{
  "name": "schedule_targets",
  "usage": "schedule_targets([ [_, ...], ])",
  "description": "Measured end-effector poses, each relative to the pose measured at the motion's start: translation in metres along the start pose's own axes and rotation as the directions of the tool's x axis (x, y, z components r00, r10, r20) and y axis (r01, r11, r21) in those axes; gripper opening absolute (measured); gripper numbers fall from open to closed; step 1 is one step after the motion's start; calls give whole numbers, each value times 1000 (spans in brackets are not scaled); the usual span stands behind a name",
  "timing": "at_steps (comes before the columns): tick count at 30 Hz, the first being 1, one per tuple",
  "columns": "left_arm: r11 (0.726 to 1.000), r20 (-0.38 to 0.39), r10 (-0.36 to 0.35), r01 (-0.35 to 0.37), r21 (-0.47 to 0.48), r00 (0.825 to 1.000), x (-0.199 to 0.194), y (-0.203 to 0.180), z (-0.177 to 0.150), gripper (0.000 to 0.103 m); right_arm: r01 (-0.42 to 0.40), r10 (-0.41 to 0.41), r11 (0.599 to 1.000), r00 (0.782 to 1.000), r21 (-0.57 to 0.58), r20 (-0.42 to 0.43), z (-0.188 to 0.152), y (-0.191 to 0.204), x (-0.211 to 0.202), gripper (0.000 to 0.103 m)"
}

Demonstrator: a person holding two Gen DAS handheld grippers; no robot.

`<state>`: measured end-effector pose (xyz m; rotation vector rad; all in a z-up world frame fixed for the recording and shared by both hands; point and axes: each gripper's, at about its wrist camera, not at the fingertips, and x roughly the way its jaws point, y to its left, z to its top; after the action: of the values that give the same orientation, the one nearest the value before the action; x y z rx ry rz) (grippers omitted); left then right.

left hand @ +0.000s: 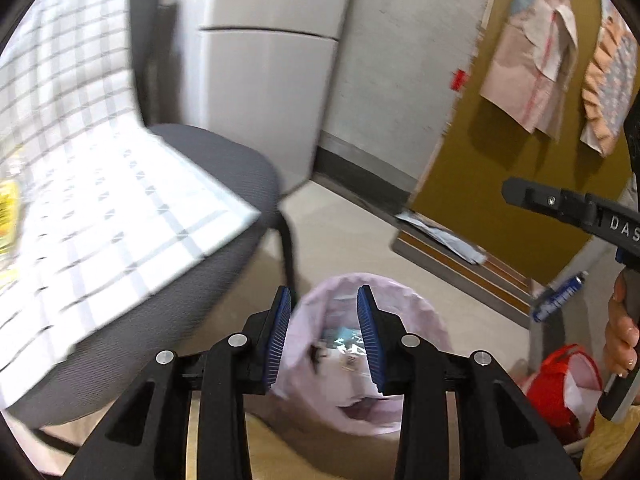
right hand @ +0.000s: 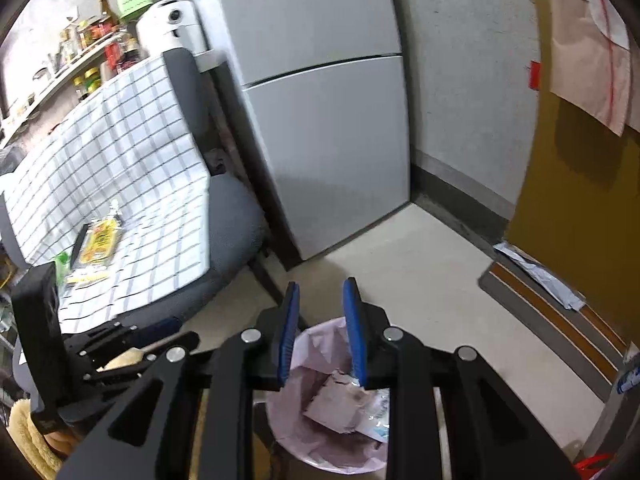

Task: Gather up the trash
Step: 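Carry paper bag and straw to the pink bin and open both grippers, then move both tools back toward the chair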

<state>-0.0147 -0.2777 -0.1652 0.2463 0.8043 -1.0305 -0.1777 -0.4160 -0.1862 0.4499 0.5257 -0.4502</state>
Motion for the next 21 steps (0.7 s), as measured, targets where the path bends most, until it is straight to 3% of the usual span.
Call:
schedule_targets([
  [1,1000,11,21,-21,-16,1000,-9,7,-1,37,-14,14,1000,1000,6,-1,0,4,1,31],
  [5,992,37,91,-87,-90,995,-40,36,-7,37,-48,48,999,999,-7,-26,2,25,10,31],
  [8,980,58,147,-138,-141,987,-63,56,-12,37,-124,122,992,990,-25,-65,4,48,20,31],
  [12,953,81,222,-199,-228,972,-97,88,-20,37,-194,181,972,977,-131,-109,7,97,30,34],
  [15,912,96,328,-288,-293,940,-127,115,-27,37,-251,228,945,965,-211,-126,10,138,37,50],
  [18,863,100,419,-361,-354,903,-157,144,-37,37,-295,264,903,955,-313,-138,13,182,45,55],
  [21,805,84,502,-428,-411,861,-182,169,-47,44,-329,290,855,944,-402,-156,12,229,58,59],
])
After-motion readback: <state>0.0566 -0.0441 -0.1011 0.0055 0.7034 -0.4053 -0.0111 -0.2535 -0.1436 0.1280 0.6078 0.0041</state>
